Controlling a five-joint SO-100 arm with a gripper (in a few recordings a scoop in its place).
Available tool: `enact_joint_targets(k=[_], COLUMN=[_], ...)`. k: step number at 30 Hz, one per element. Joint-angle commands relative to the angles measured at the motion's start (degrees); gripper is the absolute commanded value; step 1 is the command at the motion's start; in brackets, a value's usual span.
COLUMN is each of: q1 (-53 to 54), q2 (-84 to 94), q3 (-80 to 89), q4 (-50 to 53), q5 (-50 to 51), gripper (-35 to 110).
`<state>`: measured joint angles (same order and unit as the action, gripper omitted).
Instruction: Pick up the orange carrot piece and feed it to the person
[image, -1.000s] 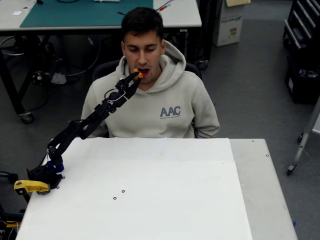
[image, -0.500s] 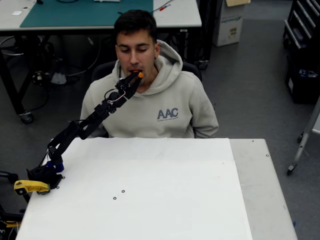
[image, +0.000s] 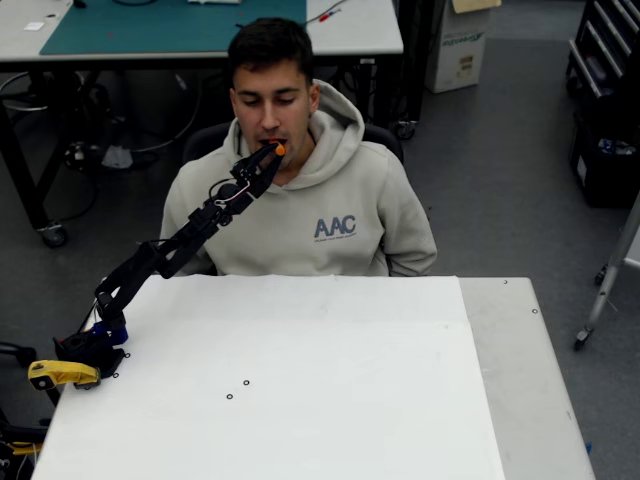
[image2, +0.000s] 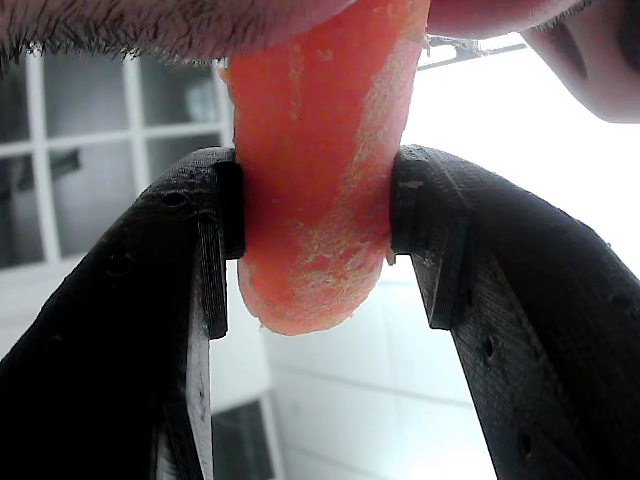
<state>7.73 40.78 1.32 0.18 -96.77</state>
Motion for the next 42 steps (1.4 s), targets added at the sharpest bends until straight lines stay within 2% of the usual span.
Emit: enact_joint_targets(k=[1, 13, 30, 37, 42], q1=[0.44, 1.23, 8.09, 7.91, 8.09], q2=[2.46, 2.64, 2.46, 2.46, 2.46], q3=[-0.53, -0.53, -0.53, -0.53, -0.44], q4=[-2.29, -2.37, -2.37, -1.58, -1.58], q5=[-0.70, -0.62, -0.62, -0.62, -0.53], gripper=[-2, 18, 16, -5, -2])
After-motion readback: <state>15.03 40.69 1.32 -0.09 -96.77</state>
